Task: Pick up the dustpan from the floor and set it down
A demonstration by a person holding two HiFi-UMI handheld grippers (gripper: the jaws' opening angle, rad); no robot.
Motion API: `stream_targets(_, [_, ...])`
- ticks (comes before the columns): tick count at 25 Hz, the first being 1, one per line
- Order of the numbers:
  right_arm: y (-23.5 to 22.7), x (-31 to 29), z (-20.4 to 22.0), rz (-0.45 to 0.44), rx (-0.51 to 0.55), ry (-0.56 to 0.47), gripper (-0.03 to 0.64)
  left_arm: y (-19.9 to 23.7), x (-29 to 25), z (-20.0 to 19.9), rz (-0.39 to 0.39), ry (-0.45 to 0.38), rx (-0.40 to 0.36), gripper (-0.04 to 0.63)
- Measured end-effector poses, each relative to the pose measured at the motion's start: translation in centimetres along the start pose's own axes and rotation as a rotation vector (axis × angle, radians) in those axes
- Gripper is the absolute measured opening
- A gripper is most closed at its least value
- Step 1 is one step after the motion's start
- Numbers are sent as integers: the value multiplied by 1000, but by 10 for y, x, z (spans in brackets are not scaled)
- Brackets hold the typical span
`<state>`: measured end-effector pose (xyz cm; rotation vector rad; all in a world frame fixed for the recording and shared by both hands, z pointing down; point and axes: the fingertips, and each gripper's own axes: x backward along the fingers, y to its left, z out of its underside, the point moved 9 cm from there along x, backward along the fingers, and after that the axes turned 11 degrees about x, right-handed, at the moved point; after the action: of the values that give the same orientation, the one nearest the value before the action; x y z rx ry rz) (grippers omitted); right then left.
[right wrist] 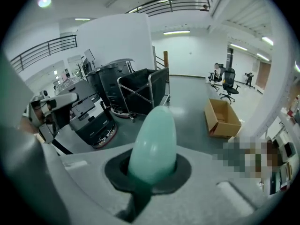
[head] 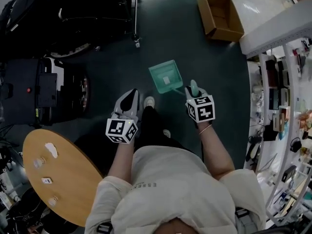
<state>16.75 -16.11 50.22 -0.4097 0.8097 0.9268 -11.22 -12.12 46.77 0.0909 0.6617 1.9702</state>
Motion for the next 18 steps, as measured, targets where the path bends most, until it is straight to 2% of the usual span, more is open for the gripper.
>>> stream_targets(6, [12, 59, 36, 23, 60, -16, -12, -35, 48, 11, -14, -45, -29, 8])
stream_targets(12, [22, 79, 51, 36, 100, -18, -12, -48, 67, 1, -27, -86, -63, 8])
stream_targets(18, [22, 70, 51, 29, 57, -11, -11, -51, 63, 12, -13, -32, -87, 8])
